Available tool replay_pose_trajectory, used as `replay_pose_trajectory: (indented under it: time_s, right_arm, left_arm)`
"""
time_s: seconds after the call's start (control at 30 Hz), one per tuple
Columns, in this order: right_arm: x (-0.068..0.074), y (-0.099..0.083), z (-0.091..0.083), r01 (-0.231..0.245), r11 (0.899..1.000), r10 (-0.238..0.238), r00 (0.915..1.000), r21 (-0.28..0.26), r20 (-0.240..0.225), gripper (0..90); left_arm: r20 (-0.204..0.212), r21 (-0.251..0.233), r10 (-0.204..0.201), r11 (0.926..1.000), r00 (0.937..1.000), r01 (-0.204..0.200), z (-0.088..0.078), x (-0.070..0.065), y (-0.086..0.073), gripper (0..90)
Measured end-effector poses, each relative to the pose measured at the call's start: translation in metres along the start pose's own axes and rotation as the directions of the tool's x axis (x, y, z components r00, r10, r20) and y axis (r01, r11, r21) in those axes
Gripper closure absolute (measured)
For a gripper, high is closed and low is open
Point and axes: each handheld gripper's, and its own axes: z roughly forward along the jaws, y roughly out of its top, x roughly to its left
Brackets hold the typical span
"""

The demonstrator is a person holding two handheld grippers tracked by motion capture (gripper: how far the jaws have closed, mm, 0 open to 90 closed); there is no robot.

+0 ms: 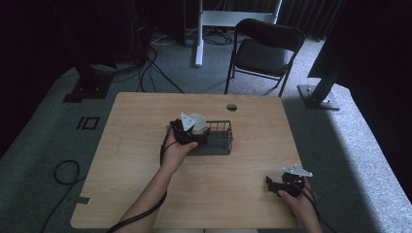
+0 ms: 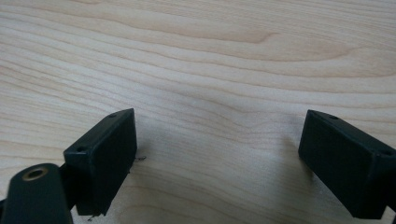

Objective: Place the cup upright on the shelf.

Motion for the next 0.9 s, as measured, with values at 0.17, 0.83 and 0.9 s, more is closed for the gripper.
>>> replay_pose_trajectory:
  time_s: [0.17,0.83,0.9]
  right_arm:
    - [0.0,0.0,0.0,0.0,1.0,0.0,1.0,0.0,0.0,10.9]
    - [0.0,0.0,0.0,0.0,1.0,0.0,1.0,0.0,0.0,10.9]
    - [0.0,0.0,0.0,0.0,1.0,0.0,1.0,0.0,0.0,10.9]
  left_arm:
    - [0.006,0.006,-0.002,1.0,1.0,0.002,-0.008,0.003,0.002,3.3]
    - [0.012,0.007,0.003,1.0,0.9999,-0.003,-0.041,0.017,-0.004,3.2]
    - [0.014,0.006,0.002,1.0,0.9999,-0.002,-0.044,0.018,-0.005,3.2]
